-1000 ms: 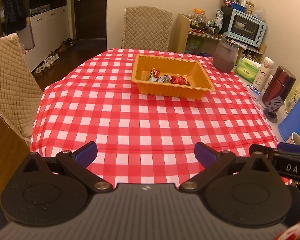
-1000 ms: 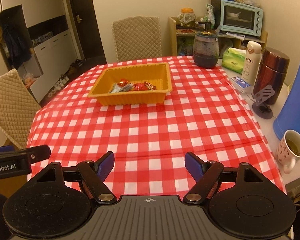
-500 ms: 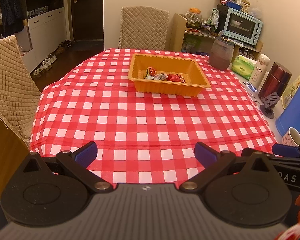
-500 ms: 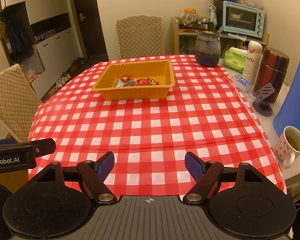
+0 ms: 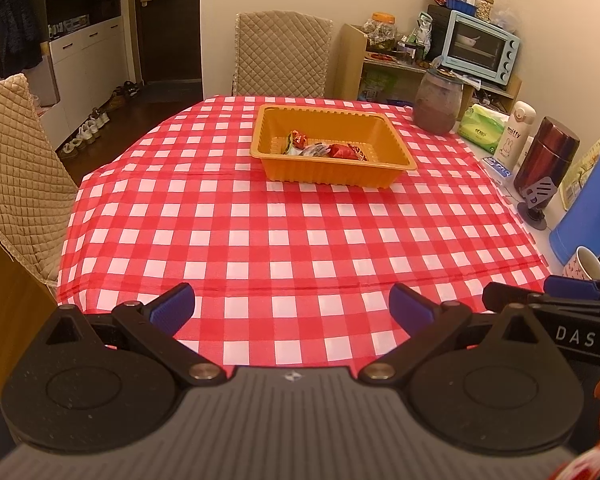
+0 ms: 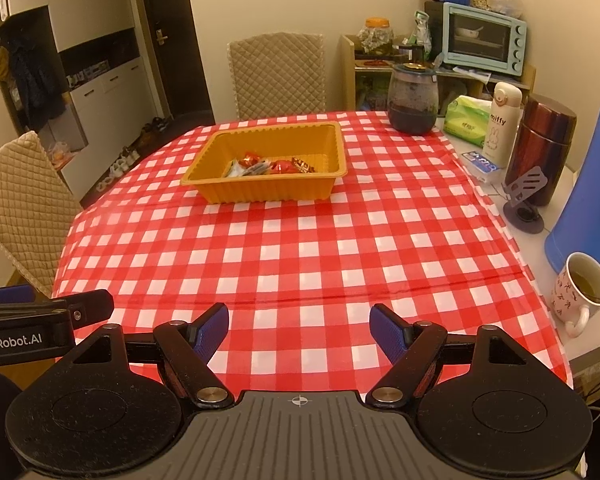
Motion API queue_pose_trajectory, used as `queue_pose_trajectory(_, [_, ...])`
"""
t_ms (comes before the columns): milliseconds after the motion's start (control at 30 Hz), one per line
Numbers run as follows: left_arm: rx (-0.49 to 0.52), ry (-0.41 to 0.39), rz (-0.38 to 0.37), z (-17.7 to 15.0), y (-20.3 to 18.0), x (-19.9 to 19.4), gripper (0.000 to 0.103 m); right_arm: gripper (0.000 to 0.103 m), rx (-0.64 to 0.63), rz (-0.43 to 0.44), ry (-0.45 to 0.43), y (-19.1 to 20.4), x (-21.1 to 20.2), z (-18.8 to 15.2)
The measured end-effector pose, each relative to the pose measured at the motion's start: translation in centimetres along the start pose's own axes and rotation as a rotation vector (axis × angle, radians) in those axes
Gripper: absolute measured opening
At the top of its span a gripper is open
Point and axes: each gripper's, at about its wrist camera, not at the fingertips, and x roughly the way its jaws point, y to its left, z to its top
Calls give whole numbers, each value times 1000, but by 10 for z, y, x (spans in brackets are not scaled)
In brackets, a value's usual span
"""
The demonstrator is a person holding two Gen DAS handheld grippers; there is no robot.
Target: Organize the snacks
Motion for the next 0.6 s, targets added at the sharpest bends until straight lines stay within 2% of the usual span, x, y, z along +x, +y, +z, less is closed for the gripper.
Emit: queue_pose_trajectory(600, [9, -3, 3, -1, 0, 2, 103, 77, 5, -4, -8, -2, -1, 1])
